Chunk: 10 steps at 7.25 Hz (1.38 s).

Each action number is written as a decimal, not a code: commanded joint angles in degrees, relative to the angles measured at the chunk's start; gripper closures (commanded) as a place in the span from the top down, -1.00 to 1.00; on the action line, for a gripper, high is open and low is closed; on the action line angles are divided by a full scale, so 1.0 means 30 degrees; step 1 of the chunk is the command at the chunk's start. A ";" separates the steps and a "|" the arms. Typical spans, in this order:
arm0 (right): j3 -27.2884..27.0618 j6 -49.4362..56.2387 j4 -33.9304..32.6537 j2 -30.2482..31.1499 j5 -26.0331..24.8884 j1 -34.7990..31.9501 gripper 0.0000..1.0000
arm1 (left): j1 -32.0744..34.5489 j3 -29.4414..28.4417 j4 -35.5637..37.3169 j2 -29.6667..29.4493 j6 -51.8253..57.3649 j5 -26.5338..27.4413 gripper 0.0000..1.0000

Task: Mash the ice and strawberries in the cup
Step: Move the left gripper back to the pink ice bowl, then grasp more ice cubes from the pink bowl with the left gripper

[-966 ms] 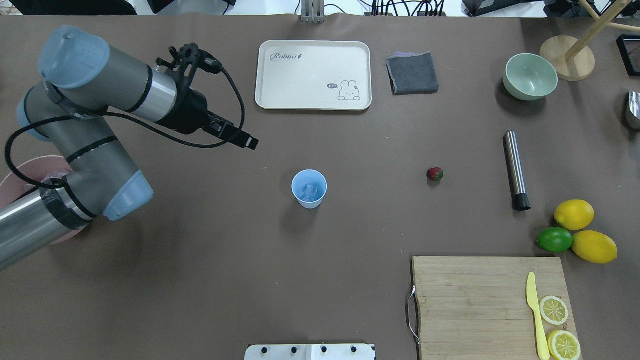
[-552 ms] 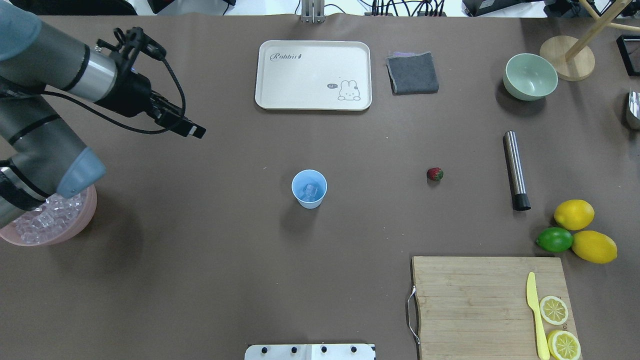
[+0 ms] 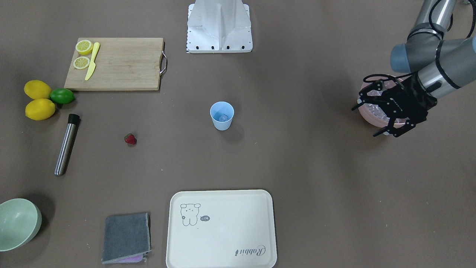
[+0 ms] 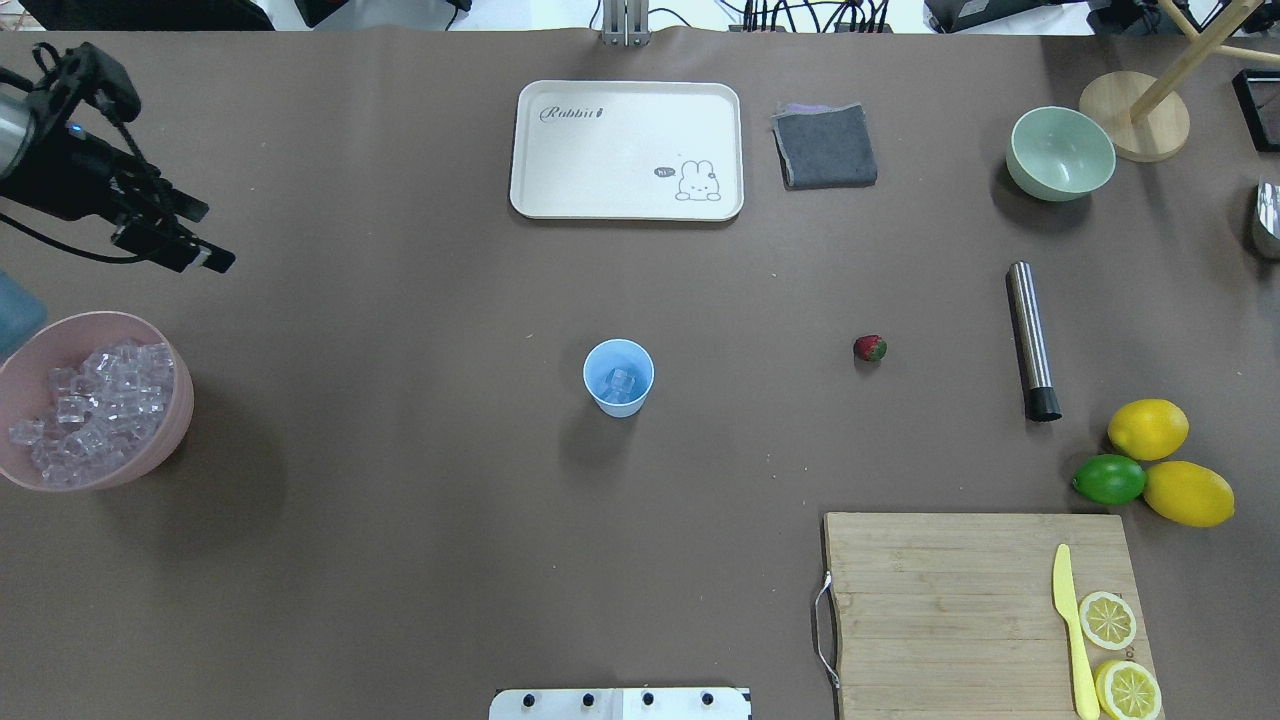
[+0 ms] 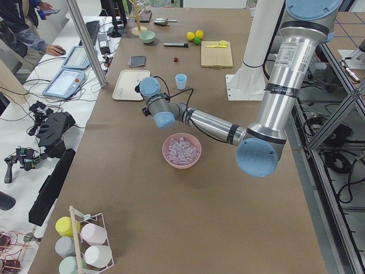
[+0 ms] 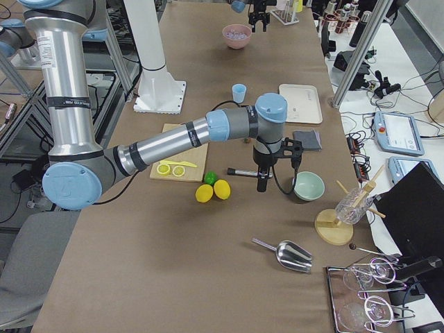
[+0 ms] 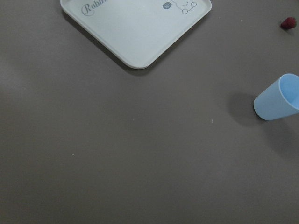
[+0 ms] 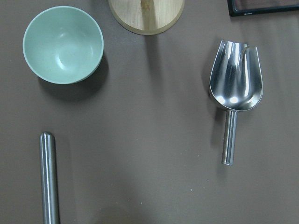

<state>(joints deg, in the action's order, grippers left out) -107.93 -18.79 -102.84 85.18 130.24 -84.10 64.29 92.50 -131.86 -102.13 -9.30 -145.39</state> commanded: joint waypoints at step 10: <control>-0.0144 0.0023 0.0032 -0.0062 -0.0112 0.0200 1.00 | 0.1220 0.0132 -0.0108 0.5682 0.8927 0.1028 0.72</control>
<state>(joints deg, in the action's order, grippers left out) -108.16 -18.70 -102.74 85.06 129.93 -83.50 68.39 92.77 -132.16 -85.84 15.84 -143.84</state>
